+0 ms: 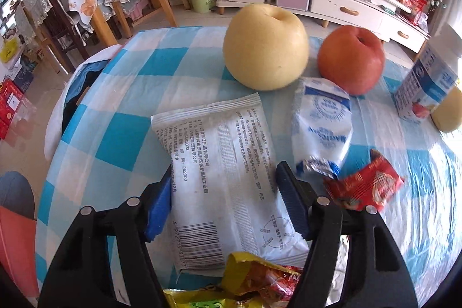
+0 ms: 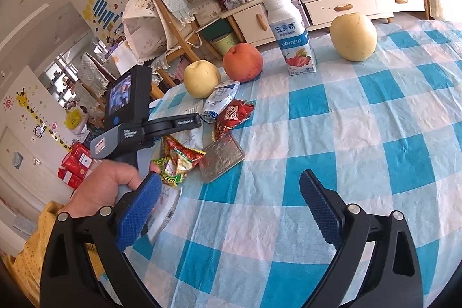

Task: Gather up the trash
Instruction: 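Grasp the white paper packet with the left gripper while the right grasps the yellow snack bag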

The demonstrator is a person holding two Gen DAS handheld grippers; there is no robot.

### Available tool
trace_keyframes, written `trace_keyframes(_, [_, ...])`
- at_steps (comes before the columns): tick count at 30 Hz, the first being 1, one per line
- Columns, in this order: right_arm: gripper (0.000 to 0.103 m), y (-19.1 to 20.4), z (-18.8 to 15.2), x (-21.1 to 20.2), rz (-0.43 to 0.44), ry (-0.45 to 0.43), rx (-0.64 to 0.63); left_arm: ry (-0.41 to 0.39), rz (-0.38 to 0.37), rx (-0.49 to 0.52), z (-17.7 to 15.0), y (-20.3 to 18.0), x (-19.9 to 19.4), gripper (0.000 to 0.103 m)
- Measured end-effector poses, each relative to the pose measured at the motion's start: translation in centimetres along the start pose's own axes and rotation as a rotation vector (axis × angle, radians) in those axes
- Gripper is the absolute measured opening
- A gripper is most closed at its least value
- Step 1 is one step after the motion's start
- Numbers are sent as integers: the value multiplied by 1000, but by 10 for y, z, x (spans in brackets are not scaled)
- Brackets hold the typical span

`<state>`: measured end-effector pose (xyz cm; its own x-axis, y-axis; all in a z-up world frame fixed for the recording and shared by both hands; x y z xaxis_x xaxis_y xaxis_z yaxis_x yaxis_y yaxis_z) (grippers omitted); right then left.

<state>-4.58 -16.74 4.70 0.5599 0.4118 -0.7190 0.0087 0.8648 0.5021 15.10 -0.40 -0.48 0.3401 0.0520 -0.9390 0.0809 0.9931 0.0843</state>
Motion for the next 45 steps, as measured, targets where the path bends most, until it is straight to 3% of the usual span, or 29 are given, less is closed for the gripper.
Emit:
trace_keyframes(8, [95,-7,2,-2,-40,16,-5,-16,-92,95,-60,-30,-26,66])
trace_keyframes(10, [95,-6,1,-1,-48,30,-16,-22,-136,96,-72,-35,-34,58])
trace_keyframes(12, [95,-4,-1,2,-43,51,-28,-26,-185,75,-81,-35,-40,43])
trace_keyframes(14, [95,2,-6,8,-47,88,-54,-8,-247,45,-87,-30,-41,43])
trace_keyframes(17, [95,10,-13,17,-72,125,-94,-24,-249,39,-92,-28,-43,43])
trace_keyframes(21, [95,16,-23,24,-44,176,-120,0,-290,29,-95,-24,-45,44])
trace_keyframes(28, [95,38,-46,39,123,289,-155,-19,-279,45,-86,-8,-59,54])
trace_keyframes(32, [82,52,-56,49,132,319,-190,-84,-263,34,-87,15,-83,63])
trace_keyframes(36, [81,59,-63,57,103,319,-210,-131,-217,1,-105,55,-98,71])
trace_keyframes(41, [81,67,-68,60,99,293,-237,-103,-236,-41,-134,93,-84,72])
trace_keyframes(45, [81,75,-71,65,80,268,-270,-62,-280,-107,-141,101,-65,72])
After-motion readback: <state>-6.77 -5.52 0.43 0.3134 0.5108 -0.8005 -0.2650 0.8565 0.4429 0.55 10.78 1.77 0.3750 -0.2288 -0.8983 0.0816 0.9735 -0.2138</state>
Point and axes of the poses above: each gripper's, at about its wrist camera, not at the fingertips, and x roughly the way its jaws point, y to its left, z to its top, the point moved 2 cm from there along x, roughly the way its jaws point, and after that the axes turned 11 degrees about y, right-handed, at the moved point
